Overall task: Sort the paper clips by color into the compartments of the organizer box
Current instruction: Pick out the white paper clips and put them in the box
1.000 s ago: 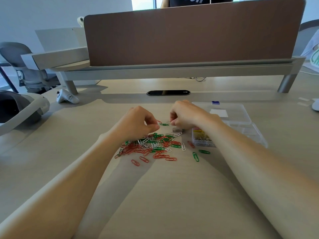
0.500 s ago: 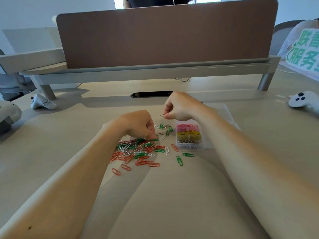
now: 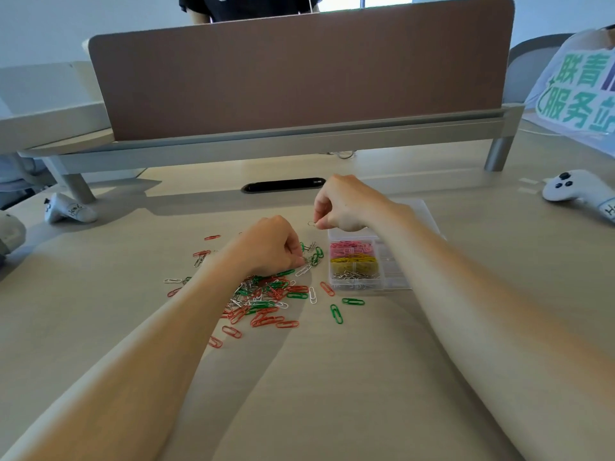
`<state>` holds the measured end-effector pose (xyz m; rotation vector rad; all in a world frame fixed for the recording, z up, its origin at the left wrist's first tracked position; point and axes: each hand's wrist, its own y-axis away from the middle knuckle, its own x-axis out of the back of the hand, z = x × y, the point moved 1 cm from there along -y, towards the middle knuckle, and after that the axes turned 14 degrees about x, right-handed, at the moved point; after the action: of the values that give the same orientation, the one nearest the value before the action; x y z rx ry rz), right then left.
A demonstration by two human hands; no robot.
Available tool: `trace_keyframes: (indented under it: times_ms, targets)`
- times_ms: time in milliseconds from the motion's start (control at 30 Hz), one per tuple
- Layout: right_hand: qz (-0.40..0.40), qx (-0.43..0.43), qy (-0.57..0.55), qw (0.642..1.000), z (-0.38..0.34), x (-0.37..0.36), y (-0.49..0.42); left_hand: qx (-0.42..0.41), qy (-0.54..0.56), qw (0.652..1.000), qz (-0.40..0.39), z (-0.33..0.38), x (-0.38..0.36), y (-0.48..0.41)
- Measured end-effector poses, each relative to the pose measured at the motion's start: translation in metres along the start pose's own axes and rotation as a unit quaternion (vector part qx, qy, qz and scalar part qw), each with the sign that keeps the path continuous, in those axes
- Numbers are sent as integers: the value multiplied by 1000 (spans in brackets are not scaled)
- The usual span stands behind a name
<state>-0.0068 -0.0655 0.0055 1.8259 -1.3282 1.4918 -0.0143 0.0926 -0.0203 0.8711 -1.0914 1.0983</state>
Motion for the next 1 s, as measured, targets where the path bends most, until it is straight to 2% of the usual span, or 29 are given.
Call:
trace_keyframes:
  times_ms: [200, 567, 1000]
  targets:
    - [-59, 13, 24, 998, 2, -7, -12, 37, -15, 999, -17, -10, -2, -6]
    - [-152, 31, 77, 985, -6, -18, -21, 57, 34, 997, 40, -25, 12, -8]
    - [-120, 34, 112, 986, -6, -31, -21, 59, 61, 995, 45, -28, 16, -6]
